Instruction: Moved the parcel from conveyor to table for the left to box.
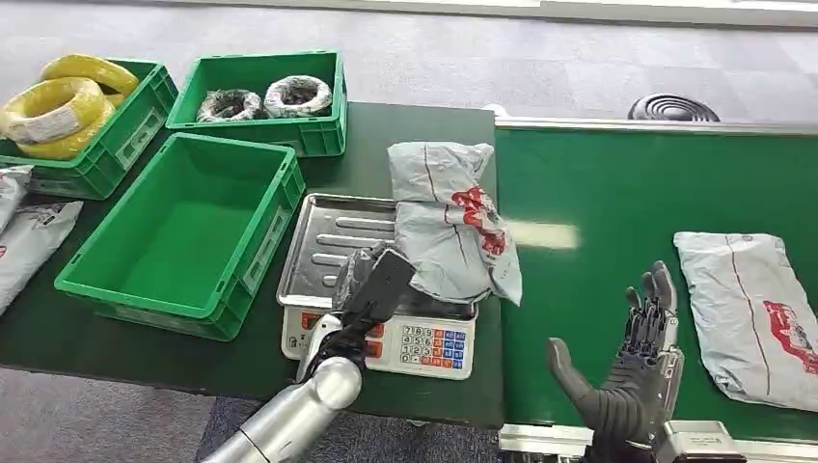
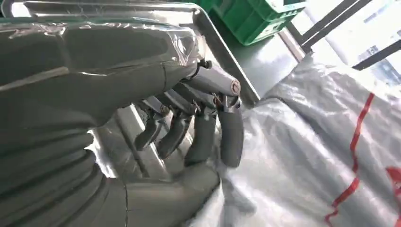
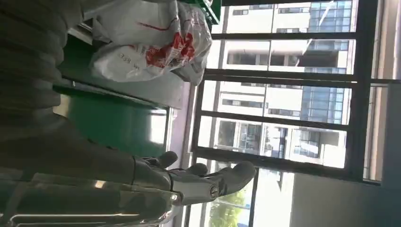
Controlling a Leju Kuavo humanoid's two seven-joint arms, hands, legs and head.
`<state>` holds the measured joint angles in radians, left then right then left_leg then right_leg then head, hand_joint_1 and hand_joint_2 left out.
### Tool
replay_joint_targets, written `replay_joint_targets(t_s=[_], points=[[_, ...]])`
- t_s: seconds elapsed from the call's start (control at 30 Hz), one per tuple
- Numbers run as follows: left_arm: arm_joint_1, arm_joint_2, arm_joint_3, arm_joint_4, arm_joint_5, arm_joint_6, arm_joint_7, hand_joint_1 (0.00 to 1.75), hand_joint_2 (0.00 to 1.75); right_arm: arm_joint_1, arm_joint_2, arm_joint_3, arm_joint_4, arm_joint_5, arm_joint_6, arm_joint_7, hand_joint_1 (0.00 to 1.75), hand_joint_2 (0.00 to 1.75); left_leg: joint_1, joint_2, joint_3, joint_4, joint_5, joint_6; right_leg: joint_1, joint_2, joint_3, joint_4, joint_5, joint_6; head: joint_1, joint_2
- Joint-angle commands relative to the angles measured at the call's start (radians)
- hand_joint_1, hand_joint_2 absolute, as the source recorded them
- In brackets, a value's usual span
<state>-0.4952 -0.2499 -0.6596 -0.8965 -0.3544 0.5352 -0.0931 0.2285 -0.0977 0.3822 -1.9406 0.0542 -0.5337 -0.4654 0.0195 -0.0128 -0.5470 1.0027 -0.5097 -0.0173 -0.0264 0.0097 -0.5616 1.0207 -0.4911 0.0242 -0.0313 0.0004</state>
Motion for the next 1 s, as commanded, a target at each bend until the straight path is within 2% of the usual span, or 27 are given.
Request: replay_joint_targets(t_s=[0.03,0.27,0.3,0.33,0.37,0.73,1.0], points=[[0.003,0.038,0.018,-0.074,0.06,-0.003,-0.031,1.75,1.75,-0.004,-0.011,0.026,0.015,-0.003,-0.029,0.006,0.0,1.75,0.0,0.001,0.0,-0.001,0.0,0.001,0.0,0.0,0.0,-0.001,0.001,-0.001,0.0,0.0],[-0.009,0.052,0.026,-0.106,0.168,-0.011,-0.062,1.75,1.75,0.0,-0.019,0.027,0.015,-0.004,-0.055,0.007,0.0,1.75,0.0,0.001,0.0,-0.001,0.0,0.0,0.0,0.0,0.0,-0.001,0.001,-0.001,0.0,0.0],[-0.017,0.059,0.012,-0.107,0.184,-0.045,-0.041,1.5,1.75,-0.002,-0.023,0.031,0.018,-0.01,-0.058,0.005,0.0,1.75,0.0,0.002,0.0,-0.001,0.001,0.001,0.0,0.0,0.0,-0.001,0.001,-0.002,0.0,0.0],[-0.028,0.065,-0.006,-0.098,0.178,-0.076,-0.013,0.05,1.75,-0.003,-0.026,0.032,0.021,-0.013,-0.058,0.006,0.0,1.75,0.0,0.002,0.0,-0.001,0.001,0.001,0.001,0.0,0.0,-0.001,0.001,-0.002,0.0,0.0],[-0.028,0.066,-0.013,-0.115,0.181,-0.096,0.001,0.0,1.75,-0.006,-0.03,0.035,0.029,-0.017,-0.061,0.006,0.0,1.75,0.0,0.001,0.0,-0.001,0.0,0.0,0.0,0.0,0.0,0.0,0.001,-0.001,0.0,0.0],[-0.035,0.057,-0.123,-0.068,0.101,-0.149,0.076,0.0,1.75,-0.01,-0.016,0.027,0.005,-0.005,-0.047,0.022,0.0,1.75,0.0,0.0,0.0,-0.001,0.001,0.001,0.0,-0.001,0.0,-0.001,0.0,-0.002,0.0,0.0],[-0.02,0.048,-0.148,-0.05,0.087,-0.157,0.081,0.0,1.75,-0.018,-0.008,0.016,0.021,-0.001,-0.022,0.022,0.0,1.75,0.0,0.001,0.001,-0.002,0.001,0.001,0.0,0.0,0.001,-0.002,0.001,-0.002,0.0,0.0]])
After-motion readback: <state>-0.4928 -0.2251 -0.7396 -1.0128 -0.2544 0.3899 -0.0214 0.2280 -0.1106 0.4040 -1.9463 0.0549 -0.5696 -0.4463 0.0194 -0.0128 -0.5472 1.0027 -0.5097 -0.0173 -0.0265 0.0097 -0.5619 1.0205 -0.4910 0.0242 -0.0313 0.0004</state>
